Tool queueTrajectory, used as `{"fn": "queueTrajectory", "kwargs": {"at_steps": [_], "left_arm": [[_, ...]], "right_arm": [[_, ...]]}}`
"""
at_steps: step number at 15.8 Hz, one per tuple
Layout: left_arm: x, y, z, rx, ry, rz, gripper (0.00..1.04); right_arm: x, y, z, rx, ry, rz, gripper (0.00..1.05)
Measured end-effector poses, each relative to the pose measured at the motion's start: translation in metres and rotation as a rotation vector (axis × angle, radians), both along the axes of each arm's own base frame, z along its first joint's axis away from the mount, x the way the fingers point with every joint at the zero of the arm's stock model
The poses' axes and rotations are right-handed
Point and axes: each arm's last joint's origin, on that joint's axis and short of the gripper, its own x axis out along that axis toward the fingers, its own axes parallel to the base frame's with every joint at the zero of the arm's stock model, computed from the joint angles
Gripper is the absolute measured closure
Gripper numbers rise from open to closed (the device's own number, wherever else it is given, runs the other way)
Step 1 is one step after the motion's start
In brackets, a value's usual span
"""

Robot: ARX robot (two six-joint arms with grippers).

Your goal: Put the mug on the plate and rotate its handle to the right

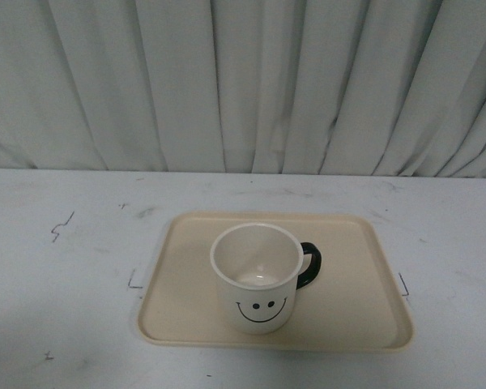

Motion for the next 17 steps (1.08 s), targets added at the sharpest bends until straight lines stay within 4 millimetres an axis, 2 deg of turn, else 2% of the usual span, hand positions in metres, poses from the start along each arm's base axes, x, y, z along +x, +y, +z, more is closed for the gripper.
{"fn": "queueTrajectory", "kwargs": {"at_steps": [12,14,17], "left_arm": [[0.0,0.0,0.0,0.0,0.0,0.0,0.07],[0.0,0.0,0.0,0.0,0.0,0.002,0.07],[0.0,0.0,0.0,0.0,0.0,0.0,0.07]], "right_arm": [[-0.019,0.0,0.001,0.0,-0.004,0.0,1.03],[-0.029,0.0,-0.003,0.0,0.016,0.003,1.03],[-0.03,0.0,-0.002,0.0,0.003,0.003,1.03]]}}
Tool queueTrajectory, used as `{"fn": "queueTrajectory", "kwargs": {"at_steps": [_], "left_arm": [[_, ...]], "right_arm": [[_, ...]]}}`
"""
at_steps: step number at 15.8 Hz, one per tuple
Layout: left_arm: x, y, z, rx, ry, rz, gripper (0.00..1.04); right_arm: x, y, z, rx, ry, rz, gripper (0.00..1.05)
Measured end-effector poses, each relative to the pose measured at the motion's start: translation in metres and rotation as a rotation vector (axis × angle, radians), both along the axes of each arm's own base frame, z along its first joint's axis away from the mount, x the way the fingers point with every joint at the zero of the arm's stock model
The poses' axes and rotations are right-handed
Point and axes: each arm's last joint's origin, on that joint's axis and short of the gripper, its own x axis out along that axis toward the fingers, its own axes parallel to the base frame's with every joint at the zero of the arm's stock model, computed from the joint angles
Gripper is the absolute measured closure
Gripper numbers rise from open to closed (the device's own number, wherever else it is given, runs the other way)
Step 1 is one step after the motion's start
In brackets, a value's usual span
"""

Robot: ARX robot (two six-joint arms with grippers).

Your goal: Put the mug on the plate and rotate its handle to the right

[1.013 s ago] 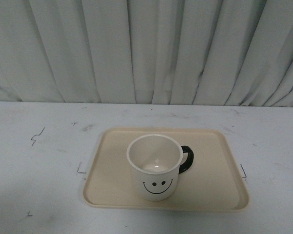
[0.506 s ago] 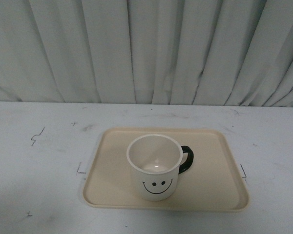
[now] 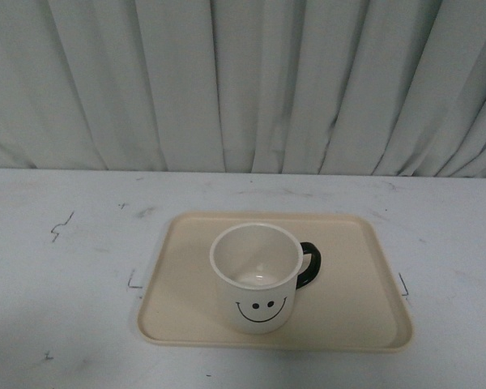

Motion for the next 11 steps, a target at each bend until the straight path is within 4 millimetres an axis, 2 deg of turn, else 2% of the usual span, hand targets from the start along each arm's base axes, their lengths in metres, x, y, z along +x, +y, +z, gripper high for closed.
{"fn": "queueTrajectory", "kwargs": {"at_steps": [2,7,11], "left_arm": [[0.0,0.0,0.0,0.0,0.0,0.0,0.07],[0.0,0.0,0.0,0.0,0.0,0.0,0.07],[0.0,0.0,0.0,0.0,0.0,0.0,0.07]], "right_arm": [[0.0,0.0,-0.0003,0.0,0.003,0.0,0.99],[0.0,0.0,-0.0003,0.0,0.003,0.0,0.48],[0.0,0.0,-0.0003,0.0,0.003,0.0,0.12]]}}
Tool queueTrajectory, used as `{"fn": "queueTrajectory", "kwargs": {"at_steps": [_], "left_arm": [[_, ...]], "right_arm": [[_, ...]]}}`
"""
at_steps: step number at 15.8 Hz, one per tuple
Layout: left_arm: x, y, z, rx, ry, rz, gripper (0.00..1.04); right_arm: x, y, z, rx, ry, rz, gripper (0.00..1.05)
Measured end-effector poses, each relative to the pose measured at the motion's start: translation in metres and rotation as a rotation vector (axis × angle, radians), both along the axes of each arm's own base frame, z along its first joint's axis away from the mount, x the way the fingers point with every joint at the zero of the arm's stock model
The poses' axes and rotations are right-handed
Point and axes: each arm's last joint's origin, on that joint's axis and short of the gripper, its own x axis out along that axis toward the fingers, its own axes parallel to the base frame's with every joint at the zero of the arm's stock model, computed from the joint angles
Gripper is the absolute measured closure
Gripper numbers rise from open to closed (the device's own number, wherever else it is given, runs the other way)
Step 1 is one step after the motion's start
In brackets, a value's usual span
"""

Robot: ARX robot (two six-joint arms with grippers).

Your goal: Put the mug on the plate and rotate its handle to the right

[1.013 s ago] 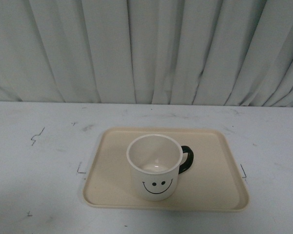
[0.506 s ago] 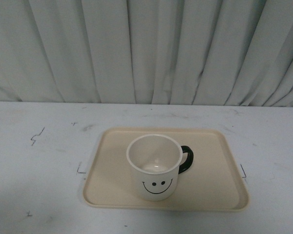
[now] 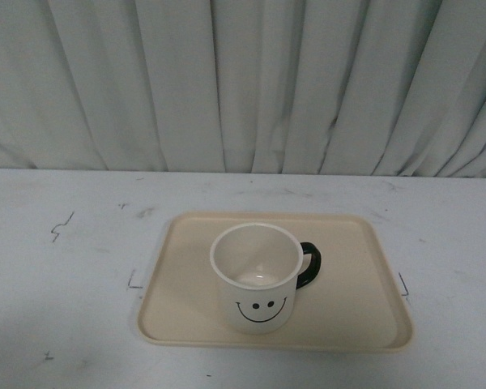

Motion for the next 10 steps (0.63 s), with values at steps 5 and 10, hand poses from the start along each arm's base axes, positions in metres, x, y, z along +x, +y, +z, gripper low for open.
{"fn": "queueTrajectory", "kwargs": {"at_steps": [5,10], "left_arm": [[0.0,0.0,0.0,0.0,0.0,0.0,0.07],[0.0,0.0,0.0,0.0,0.0,0.0,0.07]], "right_arm": [[0.0,0.0,0.0,0.001,0.0,0.0,0.06],[0.0,0.0,0.0,0.001,0.0,0.0,0.06]]}}
